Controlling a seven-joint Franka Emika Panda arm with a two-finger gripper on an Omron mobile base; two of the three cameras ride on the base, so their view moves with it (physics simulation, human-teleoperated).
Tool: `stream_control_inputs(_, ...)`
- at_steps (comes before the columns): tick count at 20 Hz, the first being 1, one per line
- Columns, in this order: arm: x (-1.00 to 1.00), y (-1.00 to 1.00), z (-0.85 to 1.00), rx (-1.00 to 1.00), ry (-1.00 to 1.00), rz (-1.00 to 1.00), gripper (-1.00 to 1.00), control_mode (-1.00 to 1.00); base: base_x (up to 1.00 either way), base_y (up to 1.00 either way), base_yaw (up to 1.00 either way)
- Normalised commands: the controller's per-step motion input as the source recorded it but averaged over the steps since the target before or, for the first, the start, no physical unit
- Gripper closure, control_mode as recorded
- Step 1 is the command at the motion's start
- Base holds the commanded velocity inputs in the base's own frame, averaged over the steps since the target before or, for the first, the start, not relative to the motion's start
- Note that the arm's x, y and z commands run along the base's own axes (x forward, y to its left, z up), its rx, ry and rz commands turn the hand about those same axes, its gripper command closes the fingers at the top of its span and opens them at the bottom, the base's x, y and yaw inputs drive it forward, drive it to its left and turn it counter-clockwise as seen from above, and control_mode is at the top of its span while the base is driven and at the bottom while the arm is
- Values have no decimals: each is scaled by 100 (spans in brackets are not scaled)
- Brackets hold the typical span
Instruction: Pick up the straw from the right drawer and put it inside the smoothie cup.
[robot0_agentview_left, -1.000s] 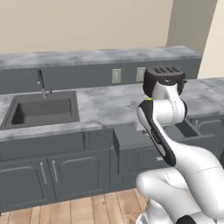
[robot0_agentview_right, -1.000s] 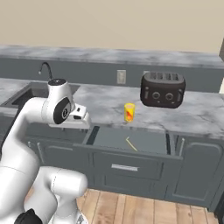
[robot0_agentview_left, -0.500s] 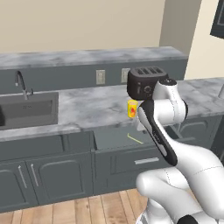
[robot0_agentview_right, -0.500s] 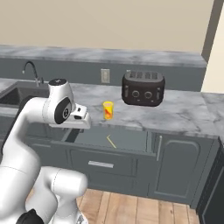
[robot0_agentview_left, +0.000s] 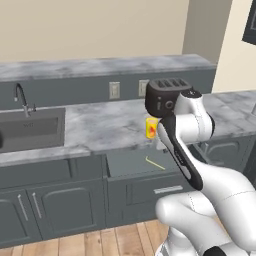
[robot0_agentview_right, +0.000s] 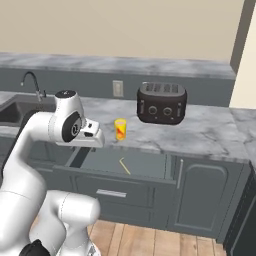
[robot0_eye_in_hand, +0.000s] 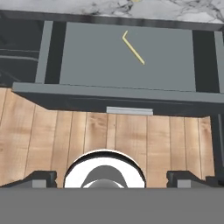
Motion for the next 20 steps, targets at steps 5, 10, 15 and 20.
stream_control_inputs(5, 3, -3, 0, 1, 0, 0, -100, -100, 25, -10, 0)
stream_control_inputs(10, 6, -12, -1, 3, 0, 3, -100, -100, 0, 0, 0)
stream_control_inputs(15, 4, -20, -5, 3, 0, 0, -100, -100, 0, 0, 0)
stream_control_inputs(20, 8, -29, -36, 1, 0, 0, -100, -100, 0, 0, 0)
